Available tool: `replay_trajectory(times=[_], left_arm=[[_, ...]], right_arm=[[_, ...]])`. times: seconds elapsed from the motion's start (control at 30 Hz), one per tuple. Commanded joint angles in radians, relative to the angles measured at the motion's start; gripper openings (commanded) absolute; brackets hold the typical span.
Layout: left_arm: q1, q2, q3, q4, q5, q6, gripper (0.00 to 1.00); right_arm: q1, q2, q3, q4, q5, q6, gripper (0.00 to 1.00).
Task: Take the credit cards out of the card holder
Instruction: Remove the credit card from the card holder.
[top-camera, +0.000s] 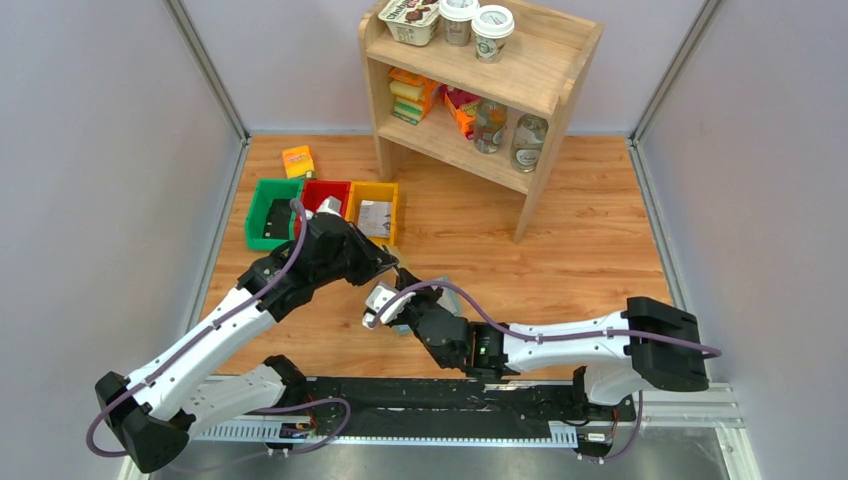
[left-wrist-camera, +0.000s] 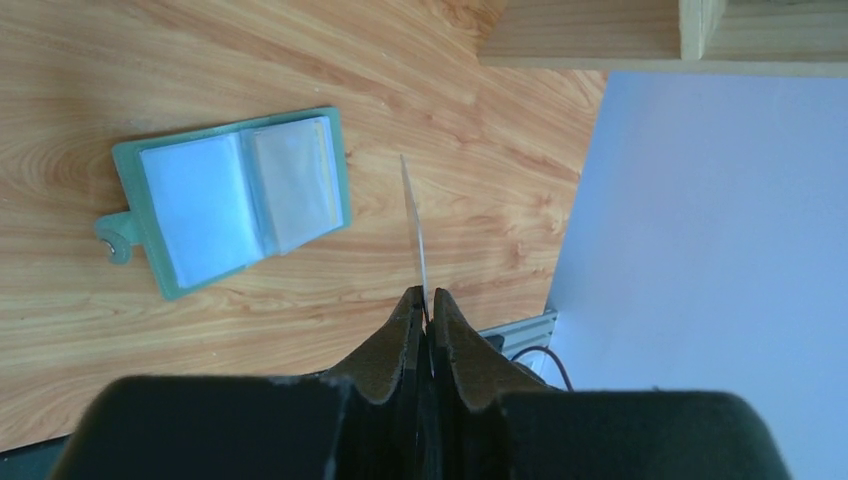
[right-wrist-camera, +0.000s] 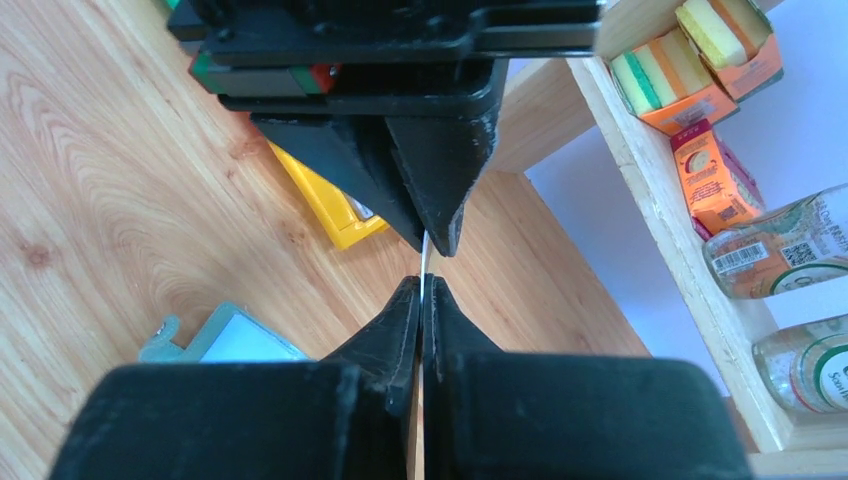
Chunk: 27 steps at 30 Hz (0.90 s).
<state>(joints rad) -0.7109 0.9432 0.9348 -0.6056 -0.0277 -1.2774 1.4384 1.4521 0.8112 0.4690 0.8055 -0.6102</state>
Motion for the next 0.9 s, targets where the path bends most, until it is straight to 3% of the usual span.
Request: replay_trajectory(times=[0.0,0.07,0.13,0.33,0.43,0.63,0.77,0.87], left_arm=[[-0.007,-0.041,0.015,0.105,0.032,0.048,0.23],[-0.002,-0.043,0.030,0.112,0.031,0.097,0.32],[0.002,-0.043,0.044,0.113,0.032,0.142,0.36],[0.037,-0.072,0.036,0.164,0.031,0.199,0.38],[0.048,-0.093,0.033,0.173,0.031,0.228,0.43],[0.065,-0.147,-0.020,0.219,0.014,0.253,0.43],[0.067,-0.230,-0.175,0.395,0.055,0.274,0.47],[0.067,-0.300,-0.319,0.684,0.119,0.280,0.52]], right_arm=[[-0.032,-0.018,0.049,-0.035,-0.005,0.114,0.00],[-0.058,-0.039,0.066,-0.096,-0.034,0.183,0.00],[-0.073,-0.065,0.071,-0.148,-0.069,0.249,0.00],[-0.116,-0.137,0.068,-0.236,-0.144,0.389,0.00],[-0.148,-0.185,0.060,-0.274,-0.212,0.463,0.00],[-0.240,-0.280,0.036,-0.340,-0.386,0.642,0.00],[-0.364,-0.358,-0.009,-0.343,-0.605,0.834,0.00],[-0.475,-0.413,-0.059,-0.288,-0.780,0.976,0.00]])
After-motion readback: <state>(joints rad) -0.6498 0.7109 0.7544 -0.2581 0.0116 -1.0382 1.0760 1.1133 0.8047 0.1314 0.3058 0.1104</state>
